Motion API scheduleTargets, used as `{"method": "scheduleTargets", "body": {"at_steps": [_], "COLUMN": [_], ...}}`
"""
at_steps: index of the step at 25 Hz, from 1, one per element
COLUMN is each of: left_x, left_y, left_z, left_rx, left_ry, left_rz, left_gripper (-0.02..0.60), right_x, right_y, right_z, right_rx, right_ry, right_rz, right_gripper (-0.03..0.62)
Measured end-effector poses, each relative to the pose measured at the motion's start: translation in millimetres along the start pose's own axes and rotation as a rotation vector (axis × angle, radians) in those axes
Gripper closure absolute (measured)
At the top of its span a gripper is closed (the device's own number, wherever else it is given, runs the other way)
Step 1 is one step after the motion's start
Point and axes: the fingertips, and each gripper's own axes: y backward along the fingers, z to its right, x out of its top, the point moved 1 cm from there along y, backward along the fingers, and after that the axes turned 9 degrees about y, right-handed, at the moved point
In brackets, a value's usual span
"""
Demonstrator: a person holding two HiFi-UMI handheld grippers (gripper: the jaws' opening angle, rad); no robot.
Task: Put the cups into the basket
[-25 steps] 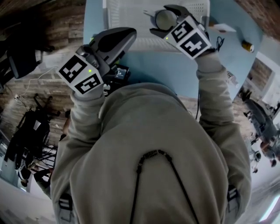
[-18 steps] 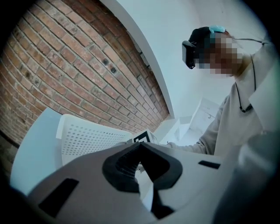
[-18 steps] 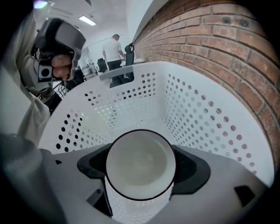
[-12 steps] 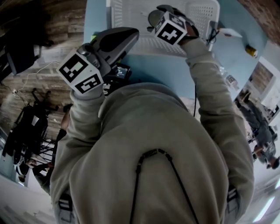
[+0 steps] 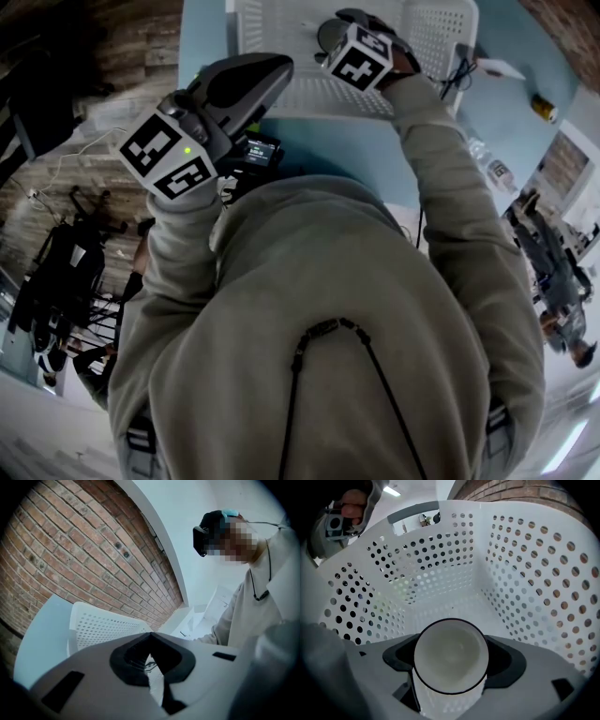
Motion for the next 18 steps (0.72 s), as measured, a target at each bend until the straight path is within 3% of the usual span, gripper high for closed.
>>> {"method": "scheduleTargets", "body": {"at_steps": [18], "left_x": [5.8], "left_y": [2.8], "left_z": [7.1], "left_rx": [-0.005], "left_ry": [-0.013], "left_rz": [0.013], "left_gripper": [0.584], "right_x": [4.9], "right_y": [20.3], "right_z": [4.5], "right_rx": [-0.008], "right_ry": [0.024], "right_rz": [-0.034], "right_gripper": [0.183]}}
